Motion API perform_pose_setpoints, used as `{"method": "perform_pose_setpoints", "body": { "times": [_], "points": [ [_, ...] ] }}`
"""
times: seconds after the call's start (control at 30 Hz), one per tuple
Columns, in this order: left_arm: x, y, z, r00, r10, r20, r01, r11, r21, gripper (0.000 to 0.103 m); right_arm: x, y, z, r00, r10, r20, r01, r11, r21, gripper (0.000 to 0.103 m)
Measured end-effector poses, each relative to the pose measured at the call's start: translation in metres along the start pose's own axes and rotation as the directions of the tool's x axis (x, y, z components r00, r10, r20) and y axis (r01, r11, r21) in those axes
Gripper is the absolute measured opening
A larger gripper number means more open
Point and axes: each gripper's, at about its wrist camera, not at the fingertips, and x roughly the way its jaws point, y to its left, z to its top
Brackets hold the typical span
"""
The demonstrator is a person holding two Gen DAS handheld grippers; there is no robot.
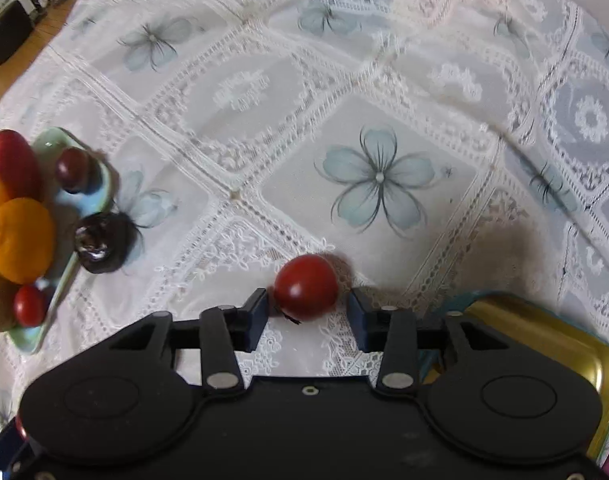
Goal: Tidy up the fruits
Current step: 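Grasp a red cherry tomato with the right tool while the left tool grasps another red tomato, then carry the red tomatoes over the tray with both tools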
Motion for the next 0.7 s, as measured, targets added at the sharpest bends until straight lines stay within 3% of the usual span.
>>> {"method": "perform_pose_setpoints", "body": {
  "times": [0.17, 0.37, 0.53, 0.7],
  "points": [
    [-0.005, -0.003, -0.001, 1.000, 0.001, 0.011, -0.001, 1.000, 0.003, 0.042, -0.025, -0.017, -0.014, 0.998, 0.051, 0.042, -0.052, 0.999, 0.007, 0.032],
    [-0.020, -0.027, -0.011, 0.999, -0.049, 0.025, 0.047, 0.997, 0.063, 0.042, -0.075, -0.057, -0.054, 0.993, 0.038, 0.109, -0.039, 0.999, 0.009, 0.032],
    [-0.039, -0.061, -0.027, 0.990, -0.139, 0.014, 0.135, 0.979, 0.154, 0.042, -0.106, -0.098, -0.099, 0.993, 0.007, 0.119, -0.013, 0.999, 0.051, 0.032],
    [-0.053, -0.096, -0.052, 0.970, -0.239, -0.041, 0.241, 0.939, 0.245, 0.042, -0.119, -0.134, -0.147, 0.997, -0.027, 0.079, 0.016, 0.991, 0.131, 0.032]
  ]
}}
